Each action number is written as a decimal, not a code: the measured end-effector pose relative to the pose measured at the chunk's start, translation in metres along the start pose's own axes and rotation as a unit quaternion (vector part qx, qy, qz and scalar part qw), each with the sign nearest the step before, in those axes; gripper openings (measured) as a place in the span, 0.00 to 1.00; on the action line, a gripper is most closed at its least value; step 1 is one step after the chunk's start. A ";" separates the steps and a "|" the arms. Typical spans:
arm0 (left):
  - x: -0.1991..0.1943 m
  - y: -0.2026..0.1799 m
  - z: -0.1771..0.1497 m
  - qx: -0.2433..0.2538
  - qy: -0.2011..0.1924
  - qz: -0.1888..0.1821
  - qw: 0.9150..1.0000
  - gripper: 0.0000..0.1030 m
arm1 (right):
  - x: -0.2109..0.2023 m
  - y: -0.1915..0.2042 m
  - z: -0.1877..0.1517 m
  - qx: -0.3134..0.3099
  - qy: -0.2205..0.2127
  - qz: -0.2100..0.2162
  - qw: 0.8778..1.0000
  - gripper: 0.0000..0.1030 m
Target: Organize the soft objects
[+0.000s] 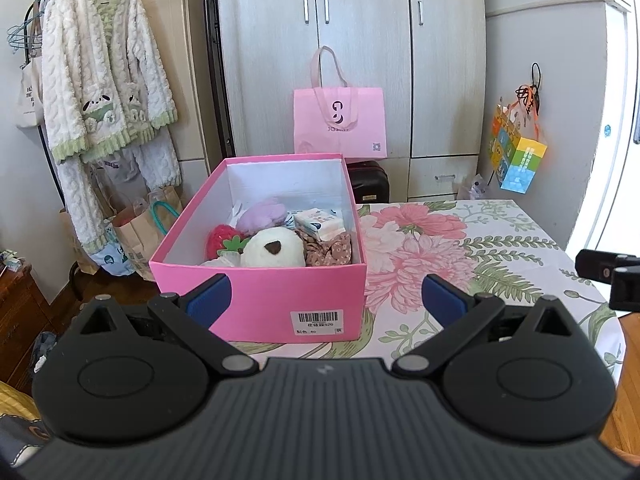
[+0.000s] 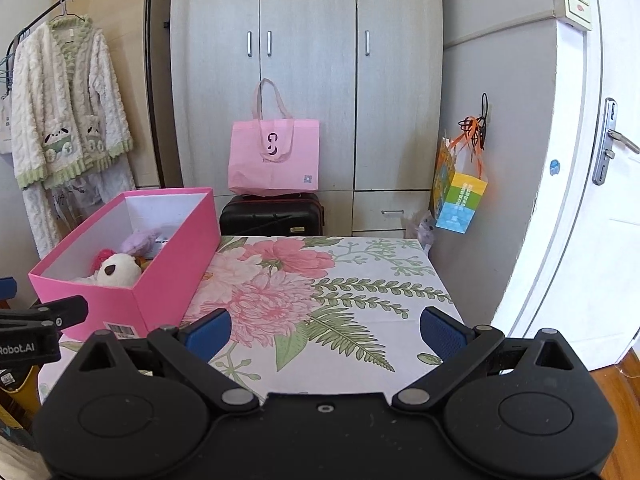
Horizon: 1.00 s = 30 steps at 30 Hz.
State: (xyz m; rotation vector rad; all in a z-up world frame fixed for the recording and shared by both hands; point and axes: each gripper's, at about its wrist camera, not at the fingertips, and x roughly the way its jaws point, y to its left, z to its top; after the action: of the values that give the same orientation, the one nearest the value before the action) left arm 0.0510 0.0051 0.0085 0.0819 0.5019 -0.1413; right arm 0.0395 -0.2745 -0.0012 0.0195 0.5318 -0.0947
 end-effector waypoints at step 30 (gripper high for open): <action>-0.006 -0.008 -0.014 0.007 -0.019 0.003 1.000 1.00 | -0.008 0.002 -0.011 -0.013 -0.010 -0.023 1.000 0.99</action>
State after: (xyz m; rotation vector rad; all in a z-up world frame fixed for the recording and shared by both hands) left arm 0.0379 -0.0007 -0.0013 0.0949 0.4626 -0.1409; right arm 0.0276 -0.2717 -0.0068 -0.0186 0.5125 -0.1326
